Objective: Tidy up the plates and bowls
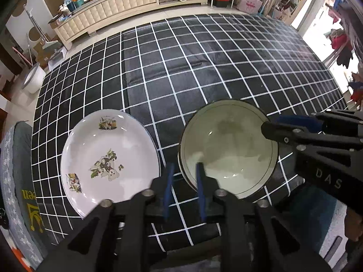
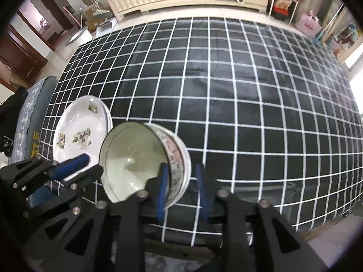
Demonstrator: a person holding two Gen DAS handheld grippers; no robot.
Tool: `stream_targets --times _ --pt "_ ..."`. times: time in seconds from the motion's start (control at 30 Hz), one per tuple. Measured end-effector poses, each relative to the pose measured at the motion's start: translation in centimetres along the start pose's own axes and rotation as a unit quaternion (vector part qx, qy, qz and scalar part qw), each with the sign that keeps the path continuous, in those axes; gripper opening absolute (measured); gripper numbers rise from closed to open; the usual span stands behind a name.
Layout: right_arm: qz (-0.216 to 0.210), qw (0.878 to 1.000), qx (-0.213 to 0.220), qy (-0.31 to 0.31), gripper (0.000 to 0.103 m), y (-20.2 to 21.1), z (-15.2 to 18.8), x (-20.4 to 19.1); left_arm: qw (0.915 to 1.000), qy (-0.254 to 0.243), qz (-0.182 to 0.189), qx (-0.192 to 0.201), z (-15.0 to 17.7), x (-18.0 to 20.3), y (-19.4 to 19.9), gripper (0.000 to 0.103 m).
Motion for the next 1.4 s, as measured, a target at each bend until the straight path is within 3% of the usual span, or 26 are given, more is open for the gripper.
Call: stream_targets --times 0.03,0.1,0.2,0.87,1.03,1.23,1.4 --pt "0.002 1.000 0.003 0.001 0.058 0.0 -0.1 0.1 1.0000 0.002 0.002 0.003 -0.1 -0.1 0.1 0.029" --pt "0.007 1.000 0.006 0.001 0.064 -0.1 -0.2 0.3 0.9999 0.007 0.002 0.009 -0.3 -0.4 0.1 0.032" --pt "0.007 1.000 -0.002 -0.009 0.065 -0.7 -0.2 0.6 0.9999 0.012 0.007 0.010 -0.3 -0.6 -0.2 0.038" --pt "-0.021 0.997 -0.053 -0.051 0.065 -4.8 0.7 2.3 0.9994 0.003 0.017 -0.029 -0.4 -0.5 -5.6 0.039" --pt "-0.044 0.996 -0.055 -0.050 0.065 -5.2 1.4 2.1 0.9974 0.013 0.045 -0.054 0.1 -0.2 -7.3 0.039" --pt "-0.073 0.994 -0.050 -0.066 0.065 -5.5 1.9 2.5 0.9978 -0.007 0.055 -0.035 0.0 0.6 -7.7 0.039" --pt "-0.105 0.989 -0.061 -0.083 0.065 -5.8 2.2 3.2 0.9946 0.017 0.093 -0.043 -0.3 0.9 -8.4 0.039"
Point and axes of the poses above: each gripper's, at about its wrist camera, not at the fingertips, and y roughly against the way its jaws point, x to its right, z to its underside, the point moved 8 cm from there along -y, roughly the way its jaws point, and after that the axes turned 3 degrees about -z, right-handed, at the moved point
